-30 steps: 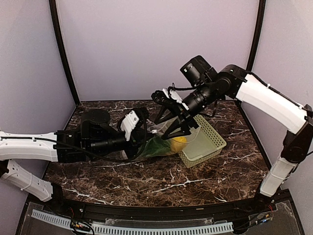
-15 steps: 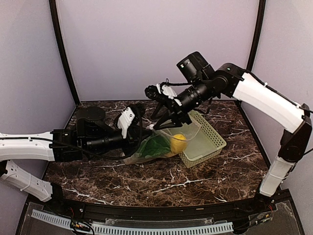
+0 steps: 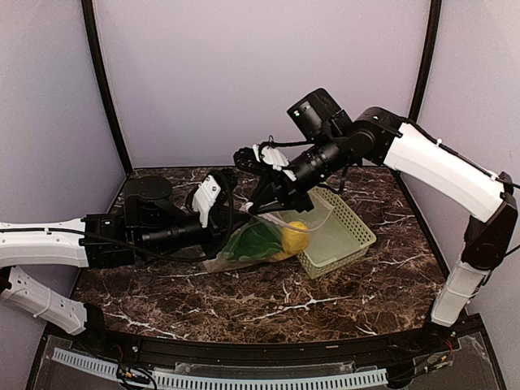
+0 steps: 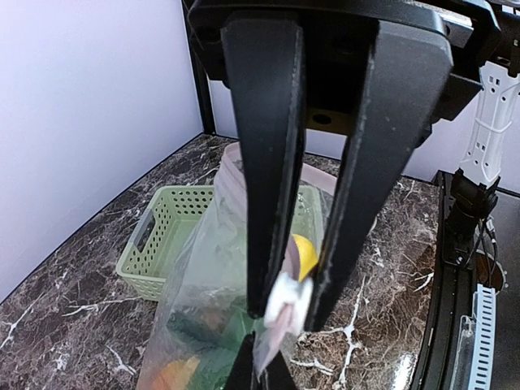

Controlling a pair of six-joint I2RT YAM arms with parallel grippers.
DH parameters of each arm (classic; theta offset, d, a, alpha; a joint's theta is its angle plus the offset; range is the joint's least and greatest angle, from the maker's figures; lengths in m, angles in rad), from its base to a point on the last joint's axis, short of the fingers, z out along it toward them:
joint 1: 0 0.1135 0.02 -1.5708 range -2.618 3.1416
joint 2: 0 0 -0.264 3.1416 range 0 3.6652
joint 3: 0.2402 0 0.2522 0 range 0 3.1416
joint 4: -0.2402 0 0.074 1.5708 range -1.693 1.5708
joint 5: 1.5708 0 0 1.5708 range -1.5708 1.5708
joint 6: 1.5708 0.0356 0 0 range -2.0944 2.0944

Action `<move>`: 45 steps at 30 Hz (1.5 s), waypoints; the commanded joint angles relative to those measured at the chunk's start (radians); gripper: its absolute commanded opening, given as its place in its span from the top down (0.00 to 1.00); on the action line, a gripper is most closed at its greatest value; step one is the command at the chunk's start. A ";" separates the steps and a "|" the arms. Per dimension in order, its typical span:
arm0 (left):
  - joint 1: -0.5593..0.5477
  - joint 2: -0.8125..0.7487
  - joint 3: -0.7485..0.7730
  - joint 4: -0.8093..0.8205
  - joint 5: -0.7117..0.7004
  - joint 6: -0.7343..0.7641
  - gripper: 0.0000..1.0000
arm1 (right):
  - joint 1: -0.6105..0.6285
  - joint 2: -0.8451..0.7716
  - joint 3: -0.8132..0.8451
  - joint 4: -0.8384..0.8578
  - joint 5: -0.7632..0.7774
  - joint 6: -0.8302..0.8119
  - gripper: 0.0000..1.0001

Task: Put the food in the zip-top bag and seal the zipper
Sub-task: Hold the zipper from the zipper food storage bag, then hold the zipper food storage bag at the center of the board, then zip the zipper on the zipper food storage bag.

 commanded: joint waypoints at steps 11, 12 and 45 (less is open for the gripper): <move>0.010 -0.033 0.027 0.057 -0.025 0.024 0.68 | 0.010 0.037 0.106 -0.016 0.041 -0.003 0.94; 0.013 -0.029 0.031 0.057 -0.012 0.027 0.72 | 0.009 0.042 0.119 -0.023 0.035 -0.003 0.94; 0.091 -0.142 -0.093 0.094 -0.138 0.025 0.99 | -0.092 0.120 0.164 -0.144 0.060 0.040 0.93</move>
